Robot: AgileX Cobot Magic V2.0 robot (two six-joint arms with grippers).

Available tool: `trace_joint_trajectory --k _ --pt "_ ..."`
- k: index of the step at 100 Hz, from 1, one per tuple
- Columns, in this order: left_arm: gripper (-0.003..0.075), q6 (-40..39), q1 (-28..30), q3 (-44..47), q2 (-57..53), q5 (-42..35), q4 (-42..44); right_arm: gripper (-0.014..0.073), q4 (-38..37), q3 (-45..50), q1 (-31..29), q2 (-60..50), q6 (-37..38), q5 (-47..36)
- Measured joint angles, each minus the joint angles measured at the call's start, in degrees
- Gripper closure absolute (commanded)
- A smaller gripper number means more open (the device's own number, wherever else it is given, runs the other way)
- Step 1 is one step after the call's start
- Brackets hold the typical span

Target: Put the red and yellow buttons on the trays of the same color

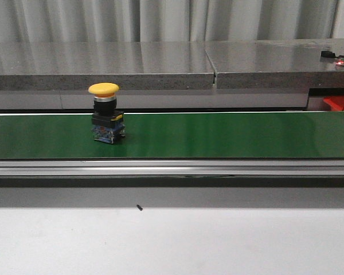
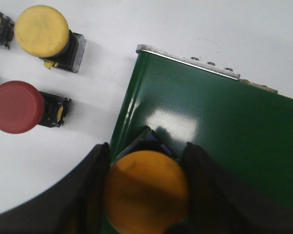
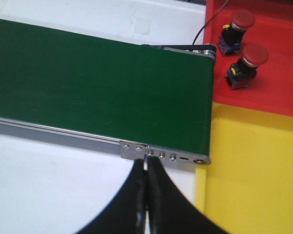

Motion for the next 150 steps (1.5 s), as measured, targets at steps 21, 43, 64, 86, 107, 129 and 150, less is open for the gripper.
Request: trace_joint_trajectory --k 21,43,64,86,107,129,150 --pt "0.0587 0.0 0.0 0.0 0.1 0.2 0.0 0.0663 0.0 0.0 0.0 0.0 0.0 0.0" --pt "0.0228 0.0 0.0 0.0 0.1 0.7 0.0 0.0663 0.0 0.0 0.0 0.0 0.0 0.0" --pt "0.0137 0.1 0.0 0.0 -0.6 0.8 0.0 0.0663 0.0 0.0 0.0 0.0 0.0 0.0" --pt "0.0138 0.1 0.0 0.0 -4.7 0.8 -1.3 0.0663 0.0 0.0 0.0 0.0 0.0 0.0" --pt "0.0139 5.2 0.0 0.0 -10.8 -0.3 -6.2 0.0663 0.0 0.0 0.0 0.0 0.0 0.0" --pt "0.0146 11.0 -3.2 0.9 -20.5 -1.9 -9.8 0.0663 0.0 0.0 0.0 0.0 0.0 0.0" --pt "0.0156 12.7 -9.2 9.5 -33.9 -7.6 -10.5 0.0663 0.0 0.0 0.0 0.0 0.0 0.1"
